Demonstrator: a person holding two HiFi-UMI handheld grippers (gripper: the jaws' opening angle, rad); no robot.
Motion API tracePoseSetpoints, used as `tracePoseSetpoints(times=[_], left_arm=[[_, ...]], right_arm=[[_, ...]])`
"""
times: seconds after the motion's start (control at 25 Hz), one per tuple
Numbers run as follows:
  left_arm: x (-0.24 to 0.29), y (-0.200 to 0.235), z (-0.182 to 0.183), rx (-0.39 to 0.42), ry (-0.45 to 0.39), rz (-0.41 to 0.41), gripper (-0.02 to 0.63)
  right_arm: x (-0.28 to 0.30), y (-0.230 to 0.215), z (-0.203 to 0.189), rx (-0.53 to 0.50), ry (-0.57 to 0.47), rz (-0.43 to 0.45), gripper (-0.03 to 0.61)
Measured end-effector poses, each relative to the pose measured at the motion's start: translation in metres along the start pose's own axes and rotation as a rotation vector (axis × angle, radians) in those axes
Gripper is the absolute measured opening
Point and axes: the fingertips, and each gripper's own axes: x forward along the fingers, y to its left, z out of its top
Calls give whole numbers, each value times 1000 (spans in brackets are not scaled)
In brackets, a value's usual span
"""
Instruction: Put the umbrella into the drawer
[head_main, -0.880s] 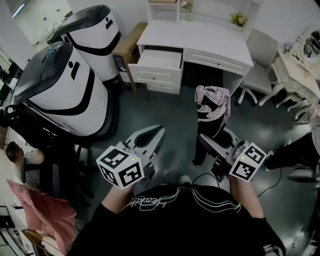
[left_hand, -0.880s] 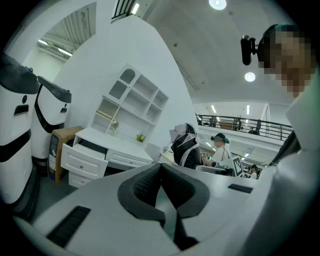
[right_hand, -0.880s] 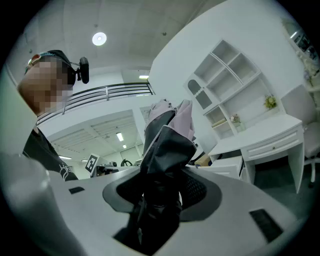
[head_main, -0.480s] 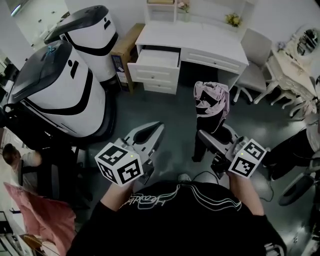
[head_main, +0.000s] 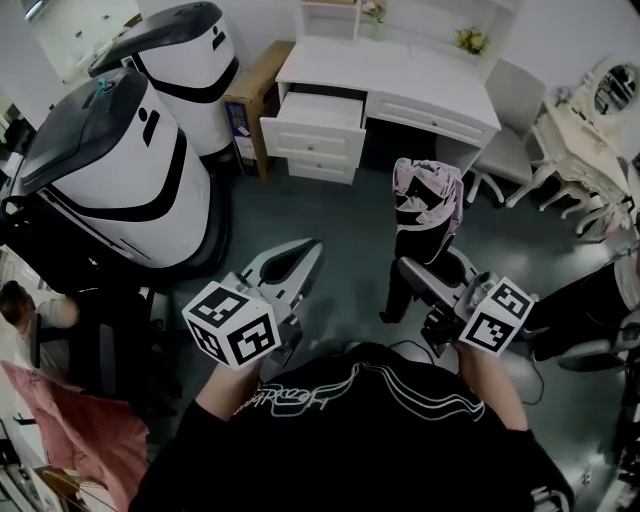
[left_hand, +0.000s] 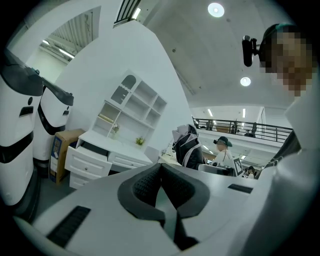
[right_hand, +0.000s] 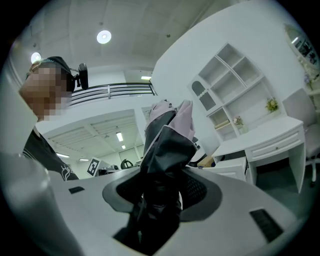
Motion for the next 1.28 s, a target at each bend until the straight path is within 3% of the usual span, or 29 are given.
tracePoseSetpoints(times=[0.24,0.44,0.84,1.04,1.28], left_arm=[[8,13,-6,-10,12,1,20],[39,33,1,-3,27,10,20],[169,126,41,-6,67,76,20],[239,175,83,2,67,139,20],[283,202,105,58,27,181,20]], right_arm=[[8,-12,-7,31,-6,22,216],[25,-48,4,47,-17,31,216],[97,-197,51,84,5,81,217],[137,-270,95,48,52,119,216],[165,-327,122,3,41,151,216]])
